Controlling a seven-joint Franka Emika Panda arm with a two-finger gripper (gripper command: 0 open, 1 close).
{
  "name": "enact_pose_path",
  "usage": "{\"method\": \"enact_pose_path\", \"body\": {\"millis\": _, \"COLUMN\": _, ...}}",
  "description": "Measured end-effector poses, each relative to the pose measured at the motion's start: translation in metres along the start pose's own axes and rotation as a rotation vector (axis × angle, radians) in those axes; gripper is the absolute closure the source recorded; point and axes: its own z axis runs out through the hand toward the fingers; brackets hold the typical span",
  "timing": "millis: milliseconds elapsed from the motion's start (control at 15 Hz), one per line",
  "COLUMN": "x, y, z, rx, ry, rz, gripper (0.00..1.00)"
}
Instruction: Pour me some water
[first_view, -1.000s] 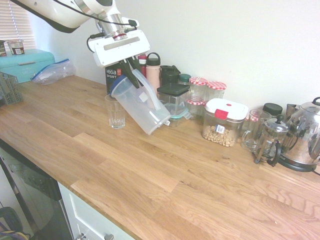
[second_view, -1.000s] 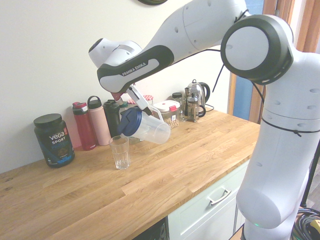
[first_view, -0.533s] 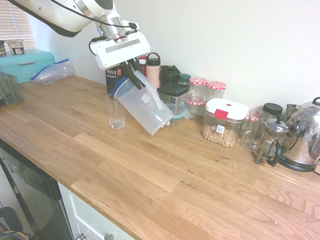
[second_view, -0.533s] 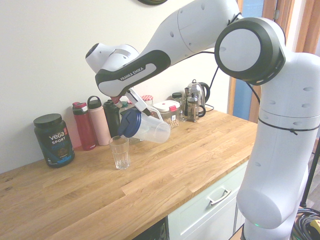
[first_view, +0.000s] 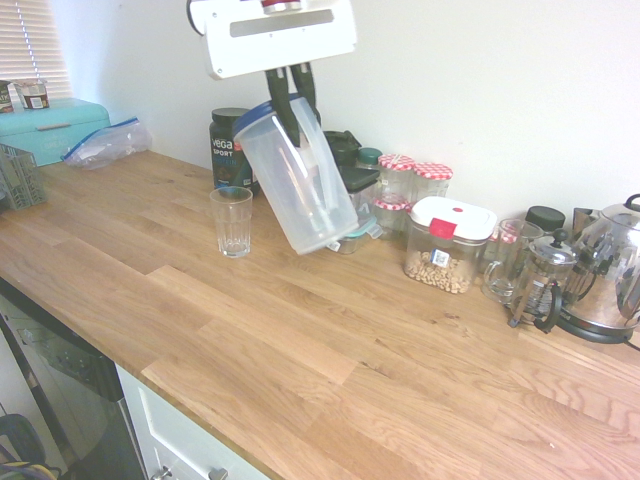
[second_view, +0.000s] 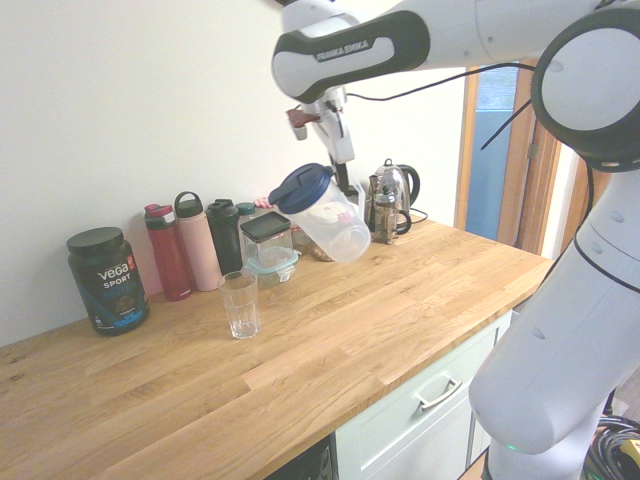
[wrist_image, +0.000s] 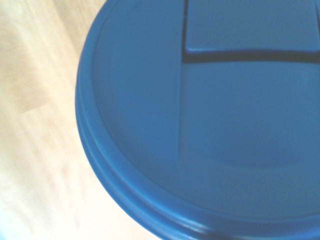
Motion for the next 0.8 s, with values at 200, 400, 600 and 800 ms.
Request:
{"method": "enact_pose_path", "body": {"millis": 200, "x": -0.029, "y": 0.045, "z": 0.042, "rx": 0.111, "ry": -0.005, "rz": 0.176, "gripper": 1.00}}
{"method": "enact_pose_path", "body": {"millis": 400, "x": -0.039, "y": 0.055, "z": 0.070, "rx": 0.183, "ry": -0.014, "rz": 0.350, "gripper": 1.00}}
{"method": "enact_pose_path", "body": {"millis": 600, "x": -0.042, "y": 0.058, "z": 0.089, "rx": 0.217, "ry": 0.008, "rz": 0.524, "gripper": 1.00}}
{"method": "enact_pose_path", "body": {"millis": 800, "x": -0.046, "y": 0.060, "z": 0.097, "rx": 0.226, "ry": 0.056, "rz": 0.683, "gripper": 1.00}}
